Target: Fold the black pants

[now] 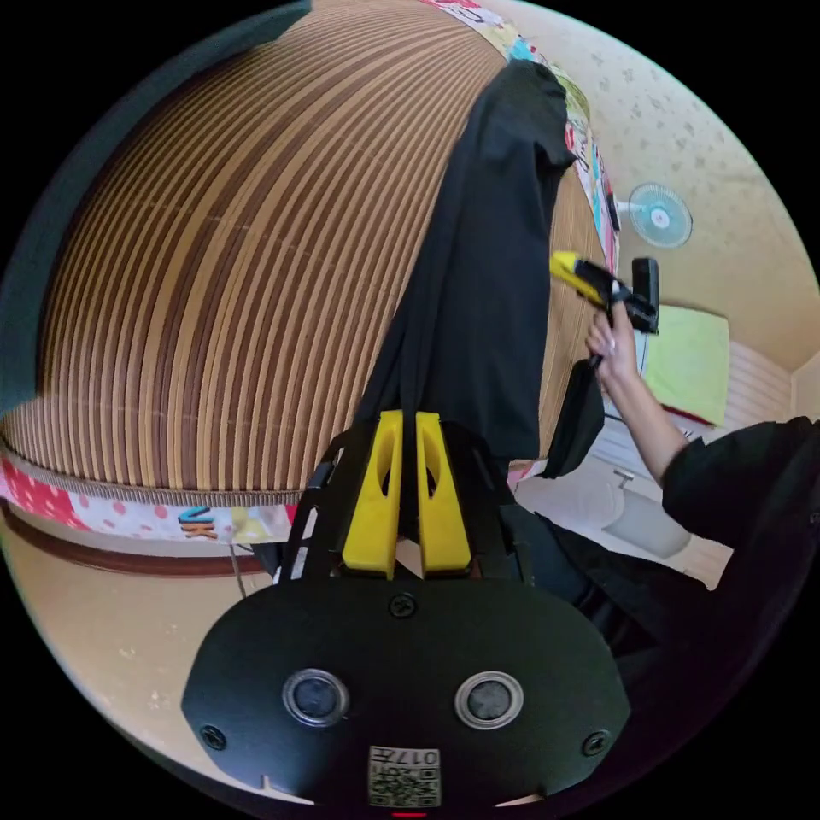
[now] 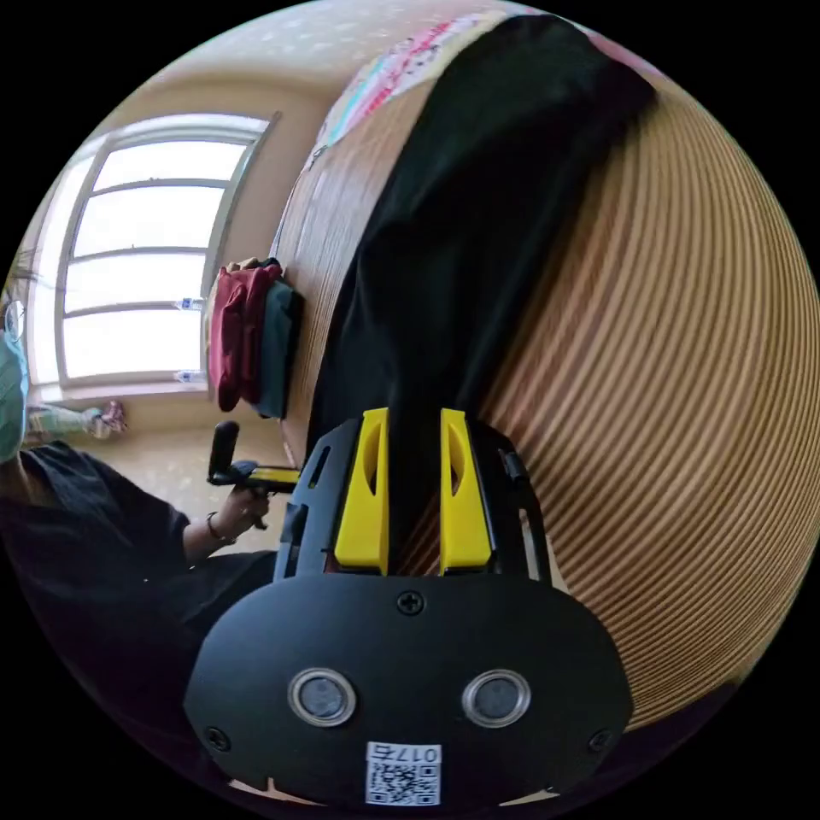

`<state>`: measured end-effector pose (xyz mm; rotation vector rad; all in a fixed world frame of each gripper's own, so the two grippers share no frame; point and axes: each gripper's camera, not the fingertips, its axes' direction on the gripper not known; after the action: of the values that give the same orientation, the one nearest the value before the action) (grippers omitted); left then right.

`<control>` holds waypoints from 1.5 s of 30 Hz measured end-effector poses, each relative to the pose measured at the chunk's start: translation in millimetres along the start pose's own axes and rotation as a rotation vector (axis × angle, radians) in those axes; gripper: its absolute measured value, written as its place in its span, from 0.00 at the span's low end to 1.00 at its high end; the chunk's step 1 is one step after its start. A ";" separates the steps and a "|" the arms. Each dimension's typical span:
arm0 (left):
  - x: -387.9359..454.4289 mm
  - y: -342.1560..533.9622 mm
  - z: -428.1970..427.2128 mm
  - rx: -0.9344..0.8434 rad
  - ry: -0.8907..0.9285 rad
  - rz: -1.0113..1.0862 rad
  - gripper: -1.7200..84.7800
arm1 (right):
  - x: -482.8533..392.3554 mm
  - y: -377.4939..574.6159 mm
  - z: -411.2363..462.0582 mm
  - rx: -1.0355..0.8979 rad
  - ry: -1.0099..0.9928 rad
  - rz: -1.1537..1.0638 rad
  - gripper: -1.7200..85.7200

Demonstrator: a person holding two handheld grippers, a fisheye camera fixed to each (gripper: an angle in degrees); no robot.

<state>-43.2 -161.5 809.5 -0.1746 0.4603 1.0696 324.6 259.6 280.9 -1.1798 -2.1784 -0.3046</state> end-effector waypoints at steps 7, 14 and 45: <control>25.5 -29.9 -12.7 -0.150 -0.073 0.154 0.04 | -12.7 130.6 52.7 -0.022 -0.020 0.242 0.10; 36.8 -43.6 -39.9 -0.274 0.176 0.256 0.03 | -62.4 167.1 32.1 0.119 0.059 0.301 0.05; 55.8 -51.9 -103.9 0.057 0.240 0.274 0.16 | 62.6 184.8 16.8 0.380 -0.188 0.392 0.16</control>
<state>-4.5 -178.5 687.8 -0.1936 0.7458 1.3090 443.3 415.1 290.1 -1.4122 -1.9788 0.3839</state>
